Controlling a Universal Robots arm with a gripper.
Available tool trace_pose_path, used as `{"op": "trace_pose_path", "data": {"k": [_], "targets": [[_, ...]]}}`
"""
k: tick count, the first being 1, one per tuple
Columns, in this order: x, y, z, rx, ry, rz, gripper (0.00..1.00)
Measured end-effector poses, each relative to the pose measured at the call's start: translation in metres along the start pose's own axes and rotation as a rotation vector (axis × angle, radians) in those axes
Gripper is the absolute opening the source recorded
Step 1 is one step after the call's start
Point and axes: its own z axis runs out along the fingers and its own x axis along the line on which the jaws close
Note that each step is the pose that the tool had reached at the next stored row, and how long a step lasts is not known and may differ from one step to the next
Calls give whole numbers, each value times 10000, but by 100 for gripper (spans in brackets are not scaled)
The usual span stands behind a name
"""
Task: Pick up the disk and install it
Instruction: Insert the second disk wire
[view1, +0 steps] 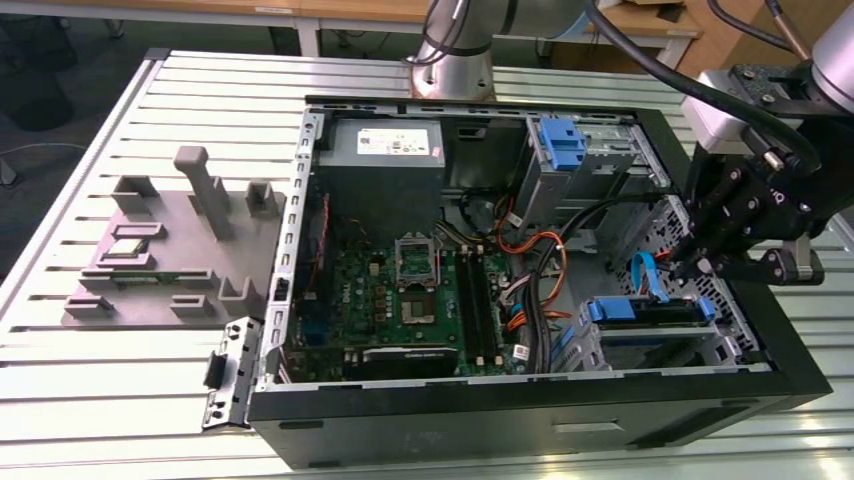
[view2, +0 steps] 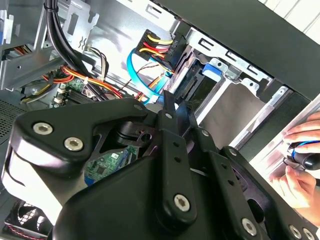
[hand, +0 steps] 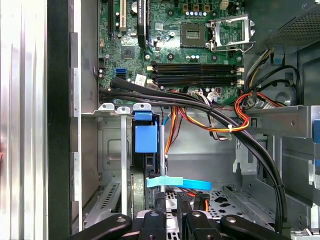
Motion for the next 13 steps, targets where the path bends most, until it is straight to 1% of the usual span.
{"op": "trace_pose_path", "data": {"k": [4, 5, 6, 8, 9, 13], "targets": [[-1, 0, 0, 0, 0, 0, 24], [-1, 0, 0, 0, 0, 0, 25], [-1, 0, 0, 0, 0, 0, 31], [-1, 0, 0, 0, 0, 0, 31], [-1, 0, 0, 0, 0, 0, 37], [-4, 0, 0, 0, -1, 0, 37]]}}
